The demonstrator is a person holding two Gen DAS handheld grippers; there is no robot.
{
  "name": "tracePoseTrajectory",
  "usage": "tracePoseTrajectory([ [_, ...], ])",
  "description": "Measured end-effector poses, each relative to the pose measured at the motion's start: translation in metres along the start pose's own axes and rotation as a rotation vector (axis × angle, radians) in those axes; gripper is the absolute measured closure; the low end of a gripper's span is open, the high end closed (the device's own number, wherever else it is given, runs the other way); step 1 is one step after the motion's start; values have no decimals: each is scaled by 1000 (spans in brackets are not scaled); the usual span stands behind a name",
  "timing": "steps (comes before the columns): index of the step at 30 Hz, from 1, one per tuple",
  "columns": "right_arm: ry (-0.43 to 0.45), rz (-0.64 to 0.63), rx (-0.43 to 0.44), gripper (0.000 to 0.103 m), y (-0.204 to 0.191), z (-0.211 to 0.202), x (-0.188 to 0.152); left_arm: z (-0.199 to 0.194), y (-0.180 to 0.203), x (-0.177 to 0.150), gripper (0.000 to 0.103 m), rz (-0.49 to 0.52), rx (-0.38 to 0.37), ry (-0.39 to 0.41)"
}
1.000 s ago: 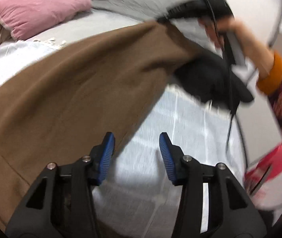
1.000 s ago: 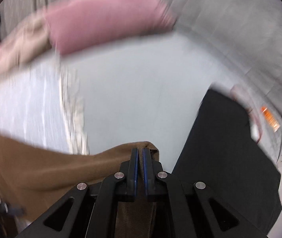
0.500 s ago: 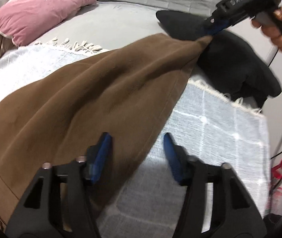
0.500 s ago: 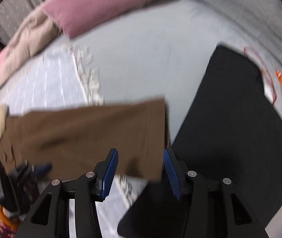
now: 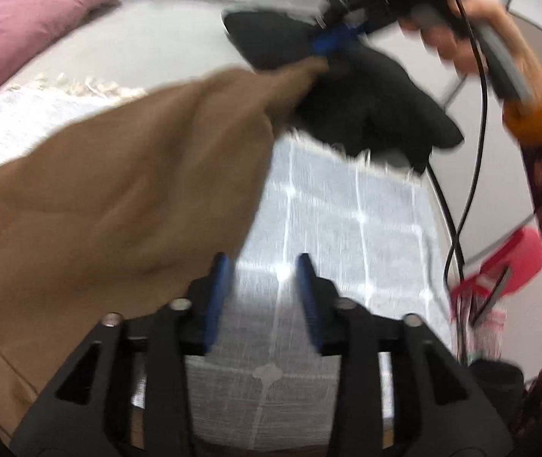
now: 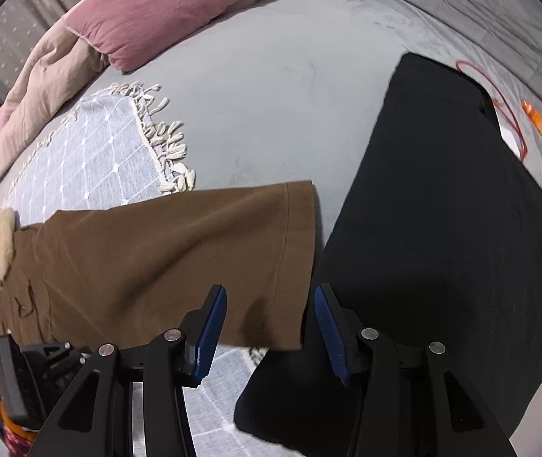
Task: Fold large clothes
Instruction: 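Grasp the coat hem with the right tool and lift it toward the collar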
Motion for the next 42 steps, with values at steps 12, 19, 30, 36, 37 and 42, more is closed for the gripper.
tracePoseTrajectory([
  [12, 144, 212, 270, 45, -36, 37, -72, -61, -26, -59, 28, -348, 158, 123],
  [19, 326, 477, 181, 45, -52, 81, -68, -112, -53, -127, 27, -521, 284, 181],
  [30, 632, 315, 64, 96, -101, 25, -62, -155, -132, -244, 26, -823, 182, 307],
  [36, 865, -39, 73, 96, -206, -64, -96, -174, -152, -281, 26, -861, 61, 439],
  [37, 893, -100, 77, 96, -224, -74, -105, -176, -154, -284, 26, -859, 48, 460],
  [42, 874, -401, 200, 96, -331, -86, -140, -197, -168, -316, 26, -856, -19, 623],
])
Point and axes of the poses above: each gripper's, at about its wrist camera, not at the fingertips, and z roughly the way its jaws point, y to its right, x to its top, the point moved 1 cm from there along z, roughly the way its jaws point, and after that the axes turned 11 degrees about -y, right-handed, at the moved point
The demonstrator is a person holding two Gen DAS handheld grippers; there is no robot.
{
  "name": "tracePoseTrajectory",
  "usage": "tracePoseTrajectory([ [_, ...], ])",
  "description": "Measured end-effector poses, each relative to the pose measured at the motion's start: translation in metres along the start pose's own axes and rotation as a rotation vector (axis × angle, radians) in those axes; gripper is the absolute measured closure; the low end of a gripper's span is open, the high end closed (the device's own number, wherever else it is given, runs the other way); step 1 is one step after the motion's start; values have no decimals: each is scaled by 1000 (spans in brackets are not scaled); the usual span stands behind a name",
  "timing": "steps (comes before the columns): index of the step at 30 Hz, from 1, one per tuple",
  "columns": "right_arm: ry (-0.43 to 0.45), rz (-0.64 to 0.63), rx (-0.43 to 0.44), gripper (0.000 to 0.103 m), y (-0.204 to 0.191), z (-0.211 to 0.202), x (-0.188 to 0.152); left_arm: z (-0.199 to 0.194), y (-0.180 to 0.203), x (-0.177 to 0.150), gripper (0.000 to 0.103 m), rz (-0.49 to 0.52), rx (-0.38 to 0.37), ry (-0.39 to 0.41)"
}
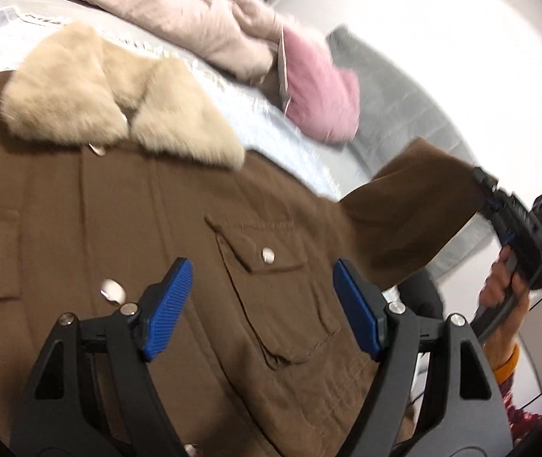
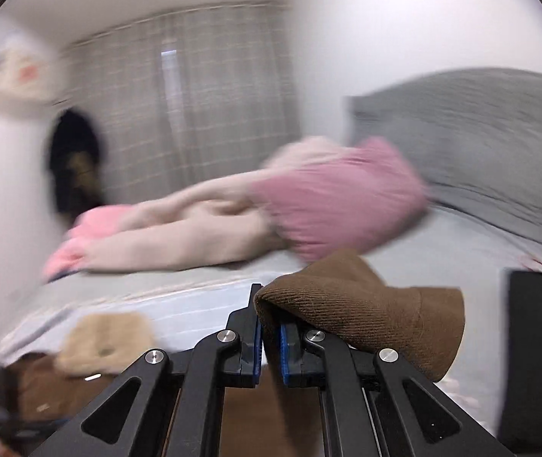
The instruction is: Fold large clothes
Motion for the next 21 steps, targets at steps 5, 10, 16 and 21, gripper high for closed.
tracePoseTrajectory([
  [5, -248, -196, 400, 85, -92, 29, -23, -24, -35, 5, 26, -95, -142, 68],
  [10, -370, -174, 593, 46, -98, 34, -50, -31, -61, 6, 26, -174, -230, 91],
  [16, -334, 65, 397, 39, -20, 48, -54, 4, -45, 11, 27, -109, 19, -34],
  [21, -359, 152, 154, 38, 38, 56, -68, 36, -28, 19, 27, 1, 269, -92],
])
Point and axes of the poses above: each gripper's, at about its wrist camera, not at the fingertips, and z roughly the way its jaws point, y to its right, x to its top, the point moved 1 cm from there along z, roughly the way its jaws point, and after that the axes turned 11 degrees about -y, right-handed, at the moved point
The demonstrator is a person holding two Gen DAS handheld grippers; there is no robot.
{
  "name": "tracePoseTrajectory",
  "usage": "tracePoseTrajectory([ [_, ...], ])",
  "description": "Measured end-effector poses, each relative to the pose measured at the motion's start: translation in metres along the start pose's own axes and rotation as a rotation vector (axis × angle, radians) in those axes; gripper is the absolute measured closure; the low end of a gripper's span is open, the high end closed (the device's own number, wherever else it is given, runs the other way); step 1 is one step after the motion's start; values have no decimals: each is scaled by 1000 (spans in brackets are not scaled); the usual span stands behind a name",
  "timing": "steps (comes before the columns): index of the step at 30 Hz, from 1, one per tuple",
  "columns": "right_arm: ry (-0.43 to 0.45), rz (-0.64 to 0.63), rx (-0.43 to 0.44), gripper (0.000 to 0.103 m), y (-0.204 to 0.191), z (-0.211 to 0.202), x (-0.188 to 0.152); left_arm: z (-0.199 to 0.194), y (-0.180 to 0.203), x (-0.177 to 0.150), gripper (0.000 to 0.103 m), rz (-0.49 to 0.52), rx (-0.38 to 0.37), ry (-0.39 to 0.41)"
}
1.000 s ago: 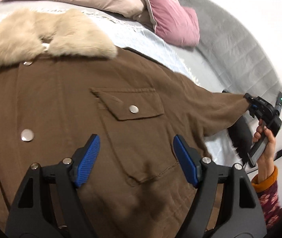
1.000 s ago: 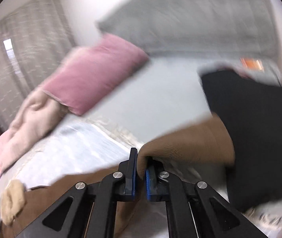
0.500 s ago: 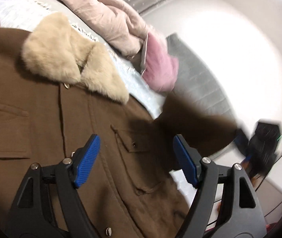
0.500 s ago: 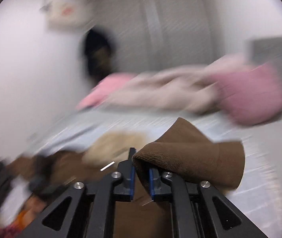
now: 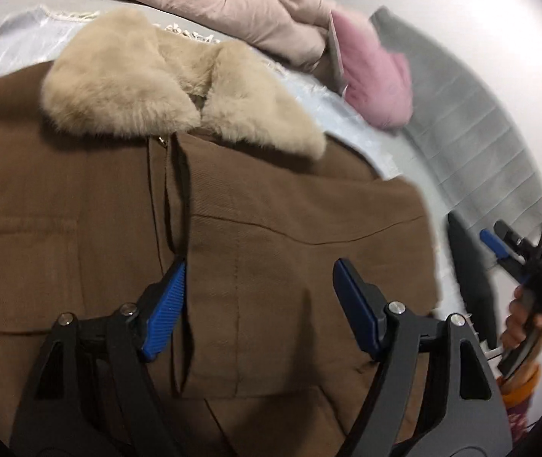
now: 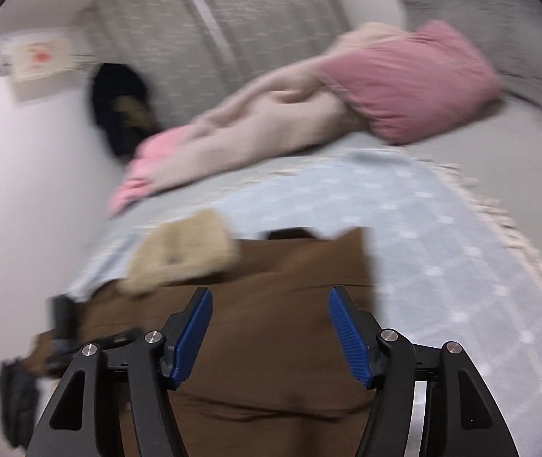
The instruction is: Fold large clothes
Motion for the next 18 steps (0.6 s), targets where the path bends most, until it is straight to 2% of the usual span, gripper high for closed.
tracePoseTrajectory([
  [1, -13, 9, -20, 38, 8, 5, 0, 2, 2, 1, 32, 5, 20, -1],
  [2, -36, 28, -28, 38, 17, 13, -2, 1, 3, 3, 63, 12, 46, -1],
  [3, -54, 41, -22, 38, 23, 19, -3, 1, 6, 4, 88, 28, 77, -4],
  [4, -68, 53, -16, 38, 31, 24, -4, -2, 9, 5, 92, 31, 53, 0],
  [5, -86, 74, -14, 38, 38, 31, -4, -16, 17, 2, 92, 42, 35, 59],
  [7, -113, 104, -25, 38, 51, 40, -9, -42, 30, -8, 92, 79, 57, 127],
  [9, -132, 122, -51, 38, 62, 44, -11, -62, 35, -22, 86, 68, 130, 108],
  [10, -140, 125, -62, 38, 66, 45, -10, -65, 34, -25, 73, 49, 173, 74],
  [11, -146, 130, -63, 38, 70, 47, -8, -65, 31, -26, 56, 47, 199, 44],
  [13, -162, 148, -33, 38, 76, 54, -3, -63, 17, -24, 38, 44, 236, 28],
  [14, -182, 173, 11, 38, 81, 63, 1, -61, 6, -21, 38, 23, 244, 23],
  [17, -256, 228, 102, 38, 91, 90, 14, -46, -23, -8, 38, -58, 175, -27],
  [18, -271, 243, 125, 38, 94, 99, 19, -38, -30, -3, 38, -87, 176, -43],
])
Point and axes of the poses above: each gripper's, at about its wrist camera, not at the fingertips, and z roughly the way its jaws point, y to its right, x to its top, the point moved 1 cm from there along z, roughly the way its jaws point, and after that the axes turned 11 degrees about -y, right-handed, at the moved point
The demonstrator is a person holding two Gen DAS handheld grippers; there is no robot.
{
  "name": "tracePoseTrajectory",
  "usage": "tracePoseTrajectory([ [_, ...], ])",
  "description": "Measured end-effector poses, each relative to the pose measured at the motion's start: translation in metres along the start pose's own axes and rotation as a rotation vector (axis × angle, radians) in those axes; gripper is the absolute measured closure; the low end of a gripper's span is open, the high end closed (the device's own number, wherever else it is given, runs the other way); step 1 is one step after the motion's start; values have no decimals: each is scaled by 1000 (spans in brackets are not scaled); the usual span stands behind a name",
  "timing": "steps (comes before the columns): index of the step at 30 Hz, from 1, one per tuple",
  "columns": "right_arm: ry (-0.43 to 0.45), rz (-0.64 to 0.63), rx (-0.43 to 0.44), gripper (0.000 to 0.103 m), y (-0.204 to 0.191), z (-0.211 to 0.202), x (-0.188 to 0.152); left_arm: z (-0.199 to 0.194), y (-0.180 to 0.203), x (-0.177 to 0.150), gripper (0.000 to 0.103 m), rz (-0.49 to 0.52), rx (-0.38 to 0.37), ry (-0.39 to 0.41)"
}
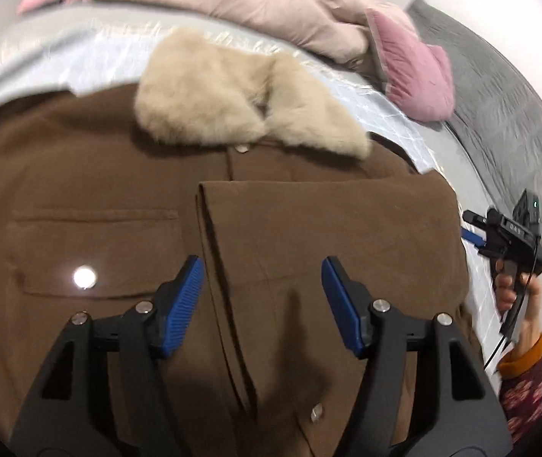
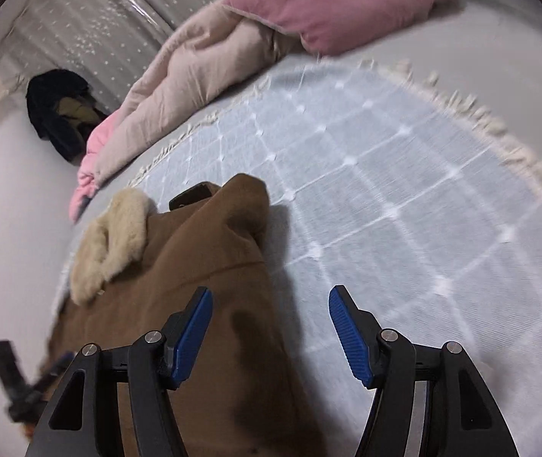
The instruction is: Fold large clothes
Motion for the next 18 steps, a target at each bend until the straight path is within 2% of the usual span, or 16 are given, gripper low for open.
tracePoseTrajectory([
  [3, -24, 55, 82, 38, 6, 14, 23, 18, -3, 8, 46, -14, -2, -6],
  [4, -24, 83, 124, 38, 10, 19, 31, 20, -1, 9, 59, -7, 7, 3],
  [5, -27, 117, 173, 38, 14, 25, 39, 24, 2, 13, 84, 7, 20, 4],
  [6, -40, 156, 227, 38, 19, 34, 48, 25, 4, 17, 90, 14, 18, 6],
  [8, -76, 247, 297, 44, 27, 52, 59, 18, 9, 17, 93, 16, 6, 33],
  [9, -111, 293, 330, 56, 29, 64, 64, 8, 12, 14, 93, 26, -2, 86],
  [10, -128, 300, 336, 88, 26, 68, 68, -3, 13, 10, 93, 29, -6, 140],
  [11, -108, 256, 294, 89, 16, 65, 71, -14, 13, 4, 94, 26, -1, 189],
  [12, -69, 171, 244, 90, 2, 57, 74, -18, 14, 5, 94, 15, 9, 213],
  [13, -20, 87, 231, 90, -11, 49, 75, -21, 10, 4, 93, -10, 22, 224],
  [14, 21, -6, 216, 90, -25, 43, 74, -15, 5, 6, 93, -31, 36, 202],
  [15, 29, -46, 182, 89, -32, 43, 73, -5, 0, 9, 92, -49, 64, 160],
  [16, 17, -80, 114, 85, -39, 46, 72, 5, -3, 11, 88, -56, 104, 121],
  [17, -8, -99, 23, 76, -44, 49, 71, 12, -3, 12, 81, -51, 145, 91],
  [18, -15, -109, -70, 74, -47, 47, 68, 12, 0, 9, 77, -31, 188, 99],
])
Point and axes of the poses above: each gripper's, at about its wrist camera, not at the fingertips, and z roughly the way its jaws point, y to its right, x to its top, the point moved 1 cm from there along z, roughly the way its jaws point, and after that the axes turned 11 degrees about -y, right-handed, at the moved point
